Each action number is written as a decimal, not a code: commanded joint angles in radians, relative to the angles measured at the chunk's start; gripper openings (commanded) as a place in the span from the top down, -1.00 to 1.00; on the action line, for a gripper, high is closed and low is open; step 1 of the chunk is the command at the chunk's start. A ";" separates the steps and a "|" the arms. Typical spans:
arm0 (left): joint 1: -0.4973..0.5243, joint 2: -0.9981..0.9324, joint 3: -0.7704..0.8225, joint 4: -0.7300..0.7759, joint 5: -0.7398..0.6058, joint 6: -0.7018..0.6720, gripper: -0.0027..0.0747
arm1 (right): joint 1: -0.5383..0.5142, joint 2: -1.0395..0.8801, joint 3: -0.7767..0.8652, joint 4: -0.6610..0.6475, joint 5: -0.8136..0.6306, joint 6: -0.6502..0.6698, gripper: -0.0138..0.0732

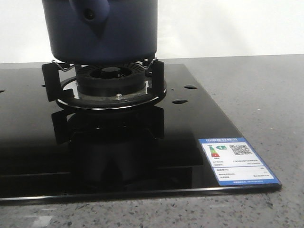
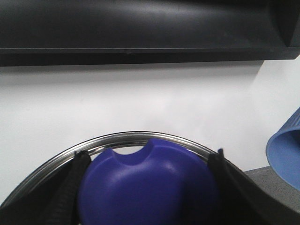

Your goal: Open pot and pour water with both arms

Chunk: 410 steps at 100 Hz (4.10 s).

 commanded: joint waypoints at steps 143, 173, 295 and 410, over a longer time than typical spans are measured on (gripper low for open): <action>-0.002 -0.024 -0.038 0.024 -0.114 0.000 0.07 | -0.639 -0.367 0.387 0.729 -0.773 0.877 0.01; -0.002 -0.024 -0.038 0.024 -0.114 0.000 0.07 | -0.901 -0.375 0.721 0.811 -1.082 0.877 0.01; -0.002 -0.024 -0.038 0.024 -0.114 0.000 0.07 | -0.992 -0.130 0.830 0.834 -1.163 0.673 0.00; -0.069 -0.008 -0.038 0.022 -0.122 0.000 0.07 | -0.993 -0.522 1.104 0.774 -0.992 0.858 -0.80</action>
